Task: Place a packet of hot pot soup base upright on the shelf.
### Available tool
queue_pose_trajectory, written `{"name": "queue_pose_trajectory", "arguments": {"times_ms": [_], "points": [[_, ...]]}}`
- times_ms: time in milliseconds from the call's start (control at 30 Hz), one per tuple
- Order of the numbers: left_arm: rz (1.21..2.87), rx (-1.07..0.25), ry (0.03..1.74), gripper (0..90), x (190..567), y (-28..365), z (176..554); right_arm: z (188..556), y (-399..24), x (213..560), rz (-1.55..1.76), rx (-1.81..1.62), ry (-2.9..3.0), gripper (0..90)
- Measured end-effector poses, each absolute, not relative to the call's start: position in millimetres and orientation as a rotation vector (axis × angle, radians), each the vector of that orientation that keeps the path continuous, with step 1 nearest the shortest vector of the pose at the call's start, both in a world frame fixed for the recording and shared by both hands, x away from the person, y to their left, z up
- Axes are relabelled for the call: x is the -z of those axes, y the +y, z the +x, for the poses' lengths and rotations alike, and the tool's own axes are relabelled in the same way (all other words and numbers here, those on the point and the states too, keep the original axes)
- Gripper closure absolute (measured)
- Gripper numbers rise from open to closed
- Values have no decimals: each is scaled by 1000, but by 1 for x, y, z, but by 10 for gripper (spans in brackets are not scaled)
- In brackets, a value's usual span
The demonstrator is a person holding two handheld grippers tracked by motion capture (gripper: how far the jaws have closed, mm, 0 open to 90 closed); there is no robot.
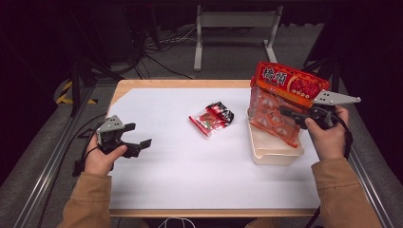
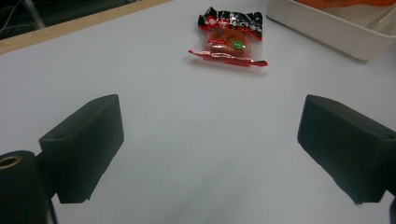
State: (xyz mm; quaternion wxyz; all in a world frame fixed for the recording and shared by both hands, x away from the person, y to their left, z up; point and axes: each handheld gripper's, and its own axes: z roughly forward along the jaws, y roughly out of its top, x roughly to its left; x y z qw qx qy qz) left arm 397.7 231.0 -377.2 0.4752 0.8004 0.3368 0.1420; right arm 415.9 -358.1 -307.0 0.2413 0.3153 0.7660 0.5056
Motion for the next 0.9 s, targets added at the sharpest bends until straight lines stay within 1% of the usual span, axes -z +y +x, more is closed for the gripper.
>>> {"name": "queue_pose_trajectory", "arguments": {"times_ms": [500, 900], "points": [[1953, -345, 824, 80, 378, 231, 398, 419, -358, 331, 932, -1353, 2111, 703], [1956, -344, 822, 80, 378, 231, 398, 421, -361, 339, 972, -1396, 2111, 703]]}}
